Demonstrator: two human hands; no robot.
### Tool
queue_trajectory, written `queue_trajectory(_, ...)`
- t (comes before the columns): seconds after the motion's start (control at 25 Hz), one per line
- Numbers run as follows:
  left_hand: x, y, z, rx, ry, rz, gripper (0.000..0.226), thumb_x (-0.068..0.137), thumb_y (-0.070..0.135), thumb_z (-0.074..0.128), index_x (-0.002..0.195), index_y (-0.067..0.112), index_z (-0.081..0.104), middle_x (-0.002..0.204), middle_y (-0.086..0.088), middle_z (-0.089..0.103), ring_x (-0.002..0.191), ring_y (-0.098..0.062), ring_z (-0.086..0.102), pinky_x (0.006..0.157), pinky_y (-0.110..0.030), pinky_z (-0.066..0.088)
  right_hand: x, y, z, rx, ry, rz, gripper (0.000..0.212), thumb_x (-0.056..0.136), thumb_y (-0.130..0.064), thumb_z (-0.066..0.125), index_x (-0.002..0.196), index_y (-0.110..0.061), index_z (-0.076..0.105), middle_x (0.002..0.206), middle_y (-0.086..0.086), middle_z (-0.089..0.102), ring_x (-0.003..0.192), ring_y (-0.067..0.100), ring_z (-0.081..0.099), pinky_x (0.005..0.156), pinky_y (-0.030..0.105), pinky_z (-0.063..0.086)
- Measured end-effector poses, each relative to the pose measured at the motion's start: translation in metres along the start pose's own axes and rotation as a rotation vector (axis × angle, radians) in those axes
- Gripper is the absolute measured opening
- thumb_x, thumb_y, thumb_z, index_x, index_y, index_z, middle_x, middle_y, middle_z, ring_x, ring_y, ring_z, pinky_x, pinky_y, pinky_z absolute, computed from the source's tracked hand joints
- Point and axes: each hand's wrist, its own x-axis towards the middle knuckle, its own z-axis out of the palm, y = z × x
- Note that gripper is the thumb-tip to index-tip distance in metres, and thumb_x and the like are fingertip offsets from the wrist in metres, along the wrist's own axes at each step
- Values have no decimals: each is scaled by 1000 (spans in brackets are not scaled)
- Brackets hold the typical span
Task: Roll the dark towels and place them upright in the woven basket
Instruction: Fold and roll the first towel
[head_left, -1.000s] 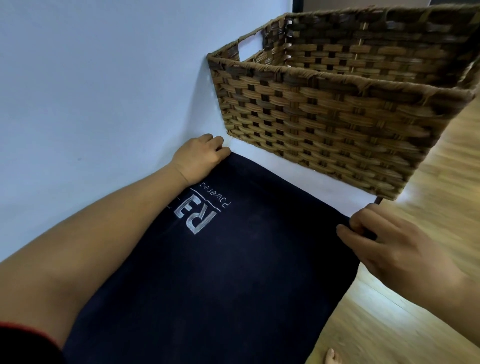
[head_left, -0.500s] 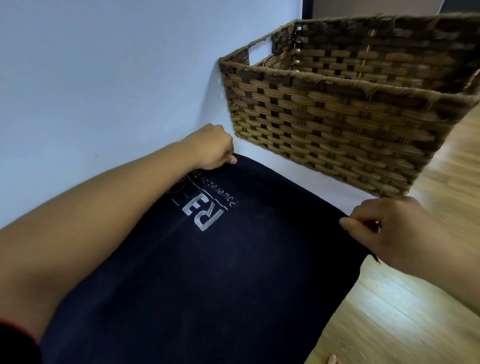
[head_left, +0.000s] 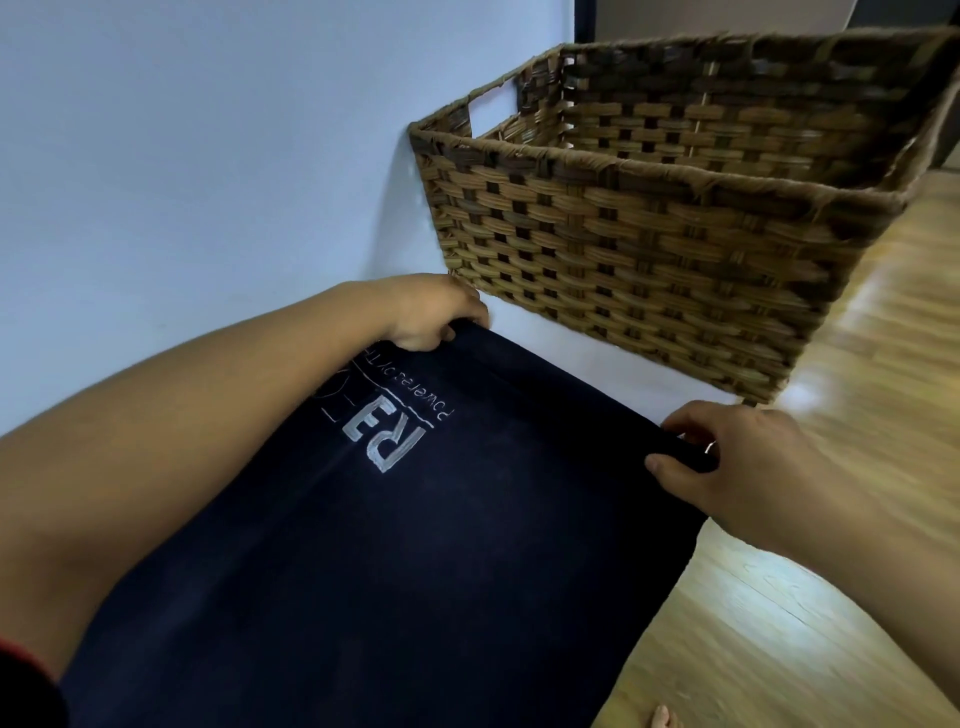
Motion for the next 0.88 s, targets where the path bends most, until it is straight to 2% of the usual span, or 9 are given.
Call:
queue_trajectory(0.08,-4,-7,8,39,54,37,39,90,9,58,129,14,57,124,-6,56,118,-24,47,100,-39,43,1,-3,2,-9,-21,-30,29,88,-45,64,110,-27,63,91,-9,62,71,5,59,55,19,48)
queue_trajectory(0.16,-10,-12,19,63,203,82,36,88,10,60,124,10,59,115,-8,57,112,-26,51,92,-39,48,3,-4,4,-28,4,-75,27,87,-43,64,108,-26,63,92,-9,60,77,5,57,65,24,52)
queue_trajectory(0.28,-17,-16,36,134,479,128,30,80,6,67,110,4,65,96,-11,58,92,-31,56,70,-37,53,4,-4,6,-38,92,-146,19,87,-38,63,102,-28,58,91,-13,52,79,5,51,66,21,44)
queue_trajectory(0.4,-19,-14,50,168,614,70,26,76,4,66,102,2,65,90,-12,58,82,-32,56,59,-37,51,6,-4,11,-83,160,-208,16,87,-32,63,96,-26,52,90,-11,47,77,9,46,60,17,34)
queue_trajectory(0.56,-28,-10,61,275,708,29,21,75,2,60,95,2,68,81,-11,60,72,-33,56,51,-35,46,5,1,22,-228,305,-430,19,75,-16,71,83,-13,54,81,3,51,67,17,44,55,24,37)
queue_trajectory(0.64,-33,-7,63,317,726,11,15,75,0,64,89,3,68,76,-10,59,68,-30,55,46,-32,42,5,5,28,-274,370,-556,14,73,-11,68,79,-7,55,77,7,50,63,22,46,51,29,39)
queue_trajectory(0.72,-37,-4,66,346,759,-6,13,73,-3,68,84,5,68,73,-7,59,65,-28,54,42,-29,38,6,9,31,-300,407,-636,5,80,-4,61,79,-5,56,78,9,49,65,25,47,51,33,42)
queue_trajectory(0.88,-44,3,71,327,791,-35,17,72,-4,73,82,9,69,72,-3,61,65,-27,57,40,-23,32,8,14,35,-365,422,-751,13,76,6,54,80,-7,54,77,11,48,65,27,45,50,42,44)
